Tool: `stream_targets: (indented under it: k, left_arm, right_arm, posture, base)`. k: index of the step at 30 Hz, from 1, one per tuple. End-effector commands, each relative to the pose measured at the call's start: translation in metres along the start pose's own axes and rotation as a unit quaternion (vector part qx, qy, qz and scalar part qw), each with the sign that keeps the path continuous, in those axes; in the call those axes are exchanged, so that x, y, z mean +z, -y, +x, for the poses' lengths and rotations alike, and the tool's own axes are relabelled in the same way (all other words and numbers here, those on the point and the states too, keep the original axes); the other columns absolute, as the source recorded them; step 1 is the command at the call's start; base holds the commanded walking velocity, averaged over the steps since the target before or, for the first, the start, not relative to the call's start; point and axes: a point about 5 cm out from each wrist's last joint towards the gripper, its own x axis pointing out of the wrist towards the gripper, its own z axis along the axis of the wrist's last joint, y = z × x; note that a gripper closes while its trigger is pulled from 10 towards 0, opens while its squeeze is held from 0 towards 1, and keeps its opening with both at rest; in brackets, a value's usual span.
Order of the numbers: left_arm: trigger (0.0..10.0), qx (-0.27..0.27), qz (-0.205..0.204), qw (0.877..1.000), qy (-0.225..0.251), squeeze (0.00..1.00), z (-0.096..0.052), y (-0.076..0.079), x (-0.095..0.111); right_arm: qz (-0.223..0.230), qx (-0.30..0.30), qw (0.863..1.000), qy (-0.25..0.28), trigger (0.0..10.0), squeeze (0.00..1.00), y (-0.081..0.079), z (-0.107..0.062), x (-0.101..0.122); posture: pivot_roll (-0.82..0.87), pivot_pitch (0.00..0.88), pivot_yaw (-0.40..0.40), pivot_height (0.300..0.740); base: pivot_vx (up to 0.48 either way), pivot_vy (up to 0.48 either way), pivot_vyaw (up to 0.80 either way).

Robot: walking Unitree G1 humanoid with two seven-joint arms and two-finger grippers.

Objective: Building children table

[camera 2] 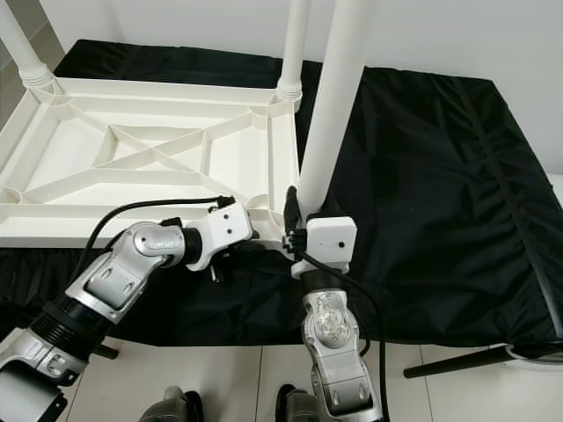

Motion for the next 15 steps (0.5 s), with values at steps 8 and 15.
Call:
stream_targets:
  k: [8, 15]
  left_arm:
    - [10.0, 0.041, 0.043, 0.998, 0.017, 0.00, -0.012, -0.023, 0.015]
    - [10.0, 0.044, 0.045, 0.998, 0.018, 0.00, -0.012, -0.025, 0.016]
  right_arm:
    - [-0.013, -0.027, 0.999, 0.017, 10.0, 0.00, 0.039, 0.027, 0.012]
    - [-0.015, -0.009, 0.999, 0.045, 10.0, 0.00, 0.036, 0.036, 0.022]
  posture:
    - [-0.07, 0.131, -0.009, 0.740]
    - [-0.06, 0.118, -0.015, 0.740]
  base:
    - [0.000, 0.000, 0.00]
    - [0.000, 0.000, 0.00]
